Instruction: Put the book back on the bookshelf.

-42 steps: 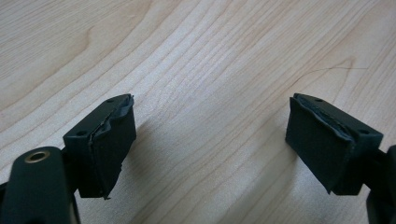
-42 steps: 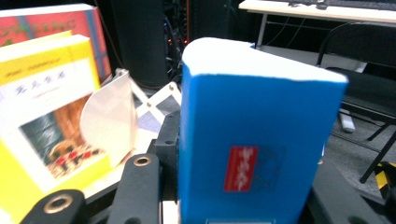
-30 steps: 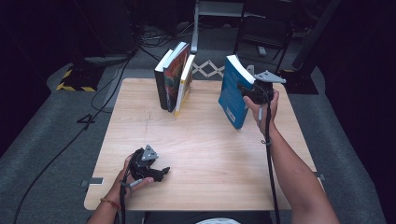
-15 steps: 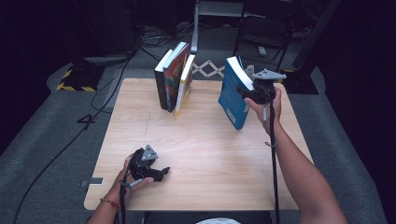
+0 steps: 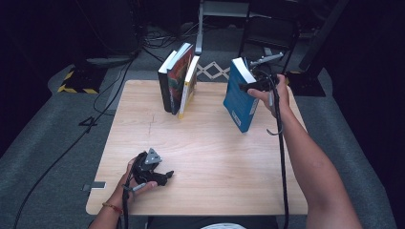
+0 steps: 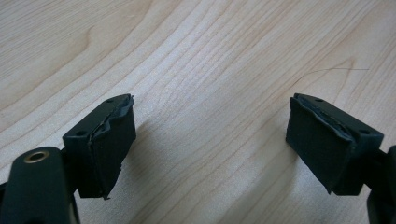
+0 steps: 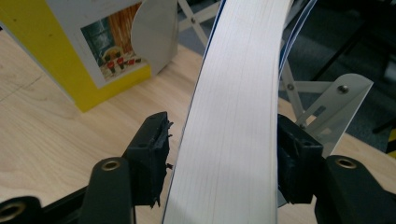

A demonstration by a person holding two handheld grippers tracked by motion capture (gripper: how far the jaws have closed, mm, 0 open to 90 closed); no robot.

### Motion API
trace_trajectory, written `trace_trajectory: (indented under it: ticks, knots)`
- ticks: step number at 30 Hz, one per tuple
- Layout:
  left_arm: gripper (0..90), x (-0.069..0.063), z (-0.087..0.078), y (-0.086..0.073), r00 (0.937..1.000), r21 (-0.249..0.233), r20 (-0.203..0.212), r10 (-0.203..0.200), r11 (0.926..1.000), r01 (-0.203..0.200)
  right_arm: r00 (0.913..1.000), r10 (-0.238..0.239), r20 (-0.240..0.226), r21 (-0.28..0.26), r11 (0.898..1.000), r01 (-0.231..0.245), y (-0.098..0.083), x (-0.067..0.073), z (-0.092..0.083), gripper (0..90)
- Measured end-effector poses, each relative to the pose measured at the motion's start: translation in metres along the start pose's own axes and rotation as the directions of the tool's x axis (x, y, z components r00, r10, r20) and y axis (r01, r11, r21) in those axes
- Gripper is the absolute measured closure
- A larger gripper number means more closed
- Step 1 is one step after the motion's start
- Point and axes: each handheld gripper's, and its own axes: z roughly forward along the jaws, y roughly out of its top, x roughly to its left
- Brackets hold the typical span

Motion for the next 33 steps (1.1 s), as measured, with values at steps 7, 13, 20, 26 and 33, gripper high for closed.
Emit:
trace_trajectory:
  ticks: [7, 13, 20, 26, 33]
  knots:
    - [16.4, 0.0, 0.0, 0.0, 1.0, 0.0, -0.001, 0.002, 1.0, -0.002, 0.9992, 0.019, 0.035, 0.072, 0.997, -0.022, 0.016, -0.005, 0.008, 50.9]
    - [16.3, 0.0, 0.0, 0.0, 1.0, 0.0, 0.0, 0.002, 1.0, -0.002, 0.9984, -0.006, 0.057, 0.125, 0.992, -0.002, 0.024, -0.008, 0.011, 58.5]
    - [16.3, 0.0, 0.0, 0.0, 1.0, 0.002, 0.001, 0.002, 1.0, -0.002, 0.9959, 0.037, 0.083, 0.108, 0.993, -0.046, 0.028, -0.016, 0.01, 60.3]
    - [16.2, 0.0, 0.0, 0.0, 1.0, 0.002, 0.002, 0.003, 1.0, -0.003, 0.9863, 0.068, 0.151, 0.064, 0.995, -0.078, 0.042, -0.019, 0.0, 60.3]
    - [16.3, -0.001, 0.0, -0.001, 1.0, -0.003, 0.004, 0.002, 1.0, -0.002, 0.955, 0.169, 0.244, 0.009, 0.984, -0.176, 0.048, -0.021, -0.001, 60.3]
